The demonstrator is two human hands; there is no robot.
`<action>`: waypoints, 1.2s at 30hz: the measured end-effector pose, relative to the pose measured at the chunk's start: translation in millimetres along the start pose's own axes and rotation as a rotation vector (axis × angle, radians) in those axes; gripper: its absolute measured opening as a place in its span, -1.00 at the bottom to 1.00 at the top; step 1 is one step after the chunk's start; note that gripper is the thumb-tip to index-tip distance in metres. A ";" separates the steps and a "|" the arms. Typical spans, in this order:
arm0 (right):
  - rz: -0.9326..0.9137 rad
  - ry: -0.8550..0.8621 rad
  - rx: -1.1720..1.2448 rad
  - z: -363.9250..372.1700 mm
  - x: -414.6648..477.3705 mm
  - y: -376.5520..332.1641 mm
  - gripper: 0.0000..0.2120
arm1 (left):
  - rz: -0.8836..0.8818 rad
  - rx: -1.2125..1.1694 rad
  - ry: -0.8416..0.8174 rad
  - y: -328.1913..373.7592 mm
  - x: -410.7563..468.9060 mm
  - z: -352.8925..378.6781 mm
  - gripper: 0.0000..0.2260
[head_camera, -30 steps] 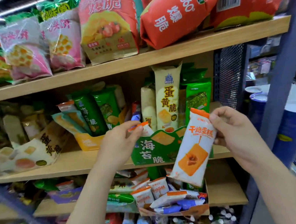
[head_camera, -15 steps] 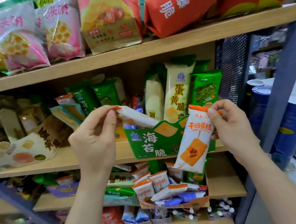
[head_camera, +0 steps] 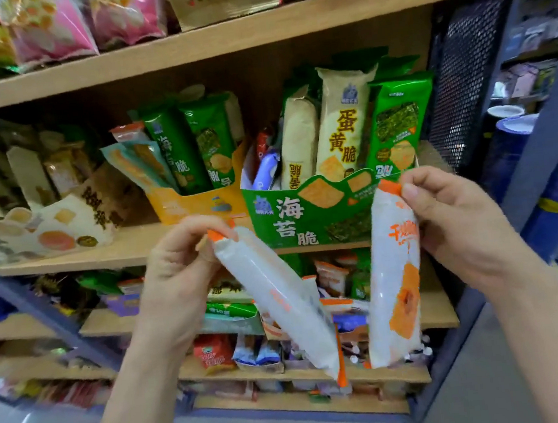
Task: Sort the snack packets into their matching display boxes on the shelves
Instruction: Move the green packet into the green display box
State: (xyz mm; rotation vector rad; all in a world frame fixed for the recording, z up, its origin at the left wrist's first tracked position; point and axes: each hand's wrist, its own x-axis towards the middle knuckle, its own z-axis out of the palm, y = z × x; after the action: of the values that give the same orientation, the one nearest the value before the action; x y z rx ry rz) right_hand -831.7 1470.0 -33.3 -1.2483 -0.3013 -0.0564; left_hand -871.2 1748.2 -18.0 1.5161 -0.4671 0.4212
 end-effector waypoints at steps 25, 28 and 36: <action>0.581 -0.135 -0.078 2.5 -89.7 149.3 -0.18 | -0.785 0.054 0.013 -115.7 -118.1 76.2 -0.38; 0.625 -0.188 -0.084 -13.7 -95.3 149.4 -0.20 | -0.783 0.067 -0.012 -119.6 -114.8 81.1 -0.45; 0.710 -0.140 0.324 -31.0 -108.6 151.1 -0.32 | -0.992 -0.274 -0.083 -125.3 -105.9 83.5 -0.57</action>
State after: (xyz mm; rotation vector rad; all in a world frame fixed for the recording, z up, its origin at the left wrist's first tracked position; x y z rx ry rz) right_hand -898.7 1476.2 -209.5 -0.9784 0.0278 0.6668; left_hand -895.6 1665.4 -180.6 1.3155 0.1912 -0.4659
